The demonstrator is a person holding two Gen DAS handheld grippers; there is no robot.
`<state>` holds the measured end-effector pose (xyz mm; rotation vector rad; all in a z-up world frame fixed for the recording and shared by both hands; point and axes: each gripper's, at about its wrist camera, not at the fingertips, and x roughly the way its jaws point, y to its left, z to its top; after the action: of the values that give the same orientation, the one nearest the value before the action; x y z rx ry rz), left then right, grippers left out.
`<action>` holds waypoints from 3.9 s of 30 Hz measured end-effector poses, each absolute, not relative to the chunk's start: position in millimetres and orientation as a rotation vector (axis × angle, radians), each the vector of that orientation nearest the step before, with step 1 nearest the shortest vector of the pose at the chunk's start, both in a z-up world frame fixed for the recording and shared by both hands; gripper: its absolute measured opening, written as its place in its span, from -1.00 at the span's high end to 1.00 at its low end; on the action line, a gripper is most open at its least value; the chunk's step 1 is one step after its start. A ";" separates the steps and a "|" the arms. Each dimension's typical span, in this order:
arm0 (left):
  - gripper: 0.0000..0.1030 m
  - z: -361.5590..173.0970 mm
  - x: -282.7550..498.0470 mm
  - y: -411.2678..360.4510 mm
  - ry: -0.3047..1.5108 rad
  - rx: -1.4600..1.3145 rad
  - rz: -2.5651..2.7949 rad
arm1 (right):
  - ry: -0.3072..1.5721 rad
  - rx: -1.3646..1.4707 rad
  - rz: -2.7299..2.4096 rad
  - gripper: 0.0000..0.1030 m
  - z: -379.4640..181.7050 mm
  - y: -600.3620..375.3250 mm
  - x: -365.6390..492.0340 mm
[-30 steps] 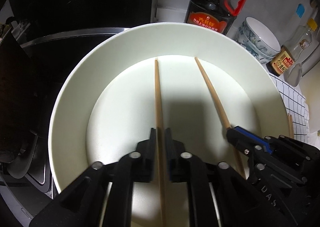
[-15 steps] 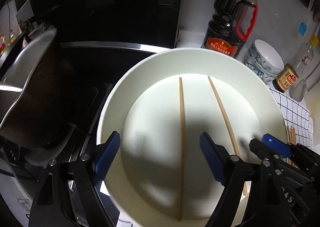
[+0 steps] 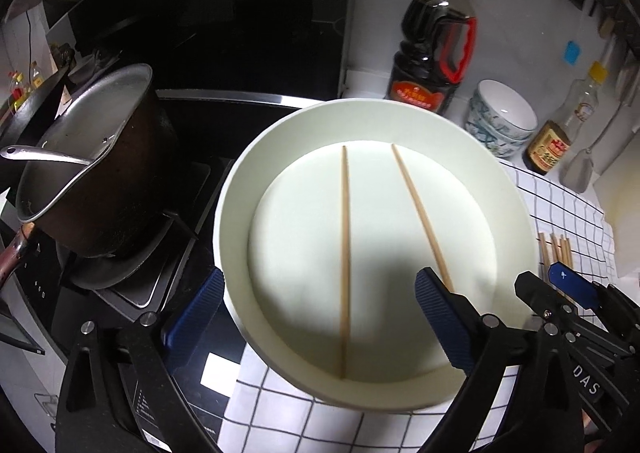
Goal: Organize utensils
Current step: 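Withdraw the right tool from the bowl back over the chopsticks, then close the right tool on another wooden chopstick on the cloth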
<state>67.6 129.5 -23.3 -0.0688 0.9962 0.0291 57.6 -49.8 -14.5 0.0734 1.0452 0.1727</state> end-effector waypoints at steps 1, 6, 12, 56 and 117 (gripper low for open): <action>-0.84 -21.7 65.6 126.8 0.994 -0.067 0.023 | 1.043 0.074 0.166 0.00 -14.0 -52.9 54.6; -0.84 -15.3 54.8 106.7 0.969 -0.053 -0.026 | 1.035 0.100 0.106 -0.01 -12.3 -82.6 33.1; -0.84 -7.1 44.0 57.5 0.947 -0.038 -0.138 | 1.034 0.128 0.007 -0.01 -13.5 -133.7 -1.6; -0.84 -117.2 44.3 -126.3 1.005 0.069 -0.160 | 1.029 0.155 -0.074 -0.01 -114.2 -290.5 -0.6; 0.57 -123.8 44.5 -163.4 1.007 0.131 -0.251 | 1.018 -0.016 -0.005 0.65 -120.4 -287.5 6.9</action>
<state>44.5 -163.4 -123.8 0.1313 1.0065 -0.2513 6.9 -287.5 -120.4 -0.0160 1.0182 -0.0054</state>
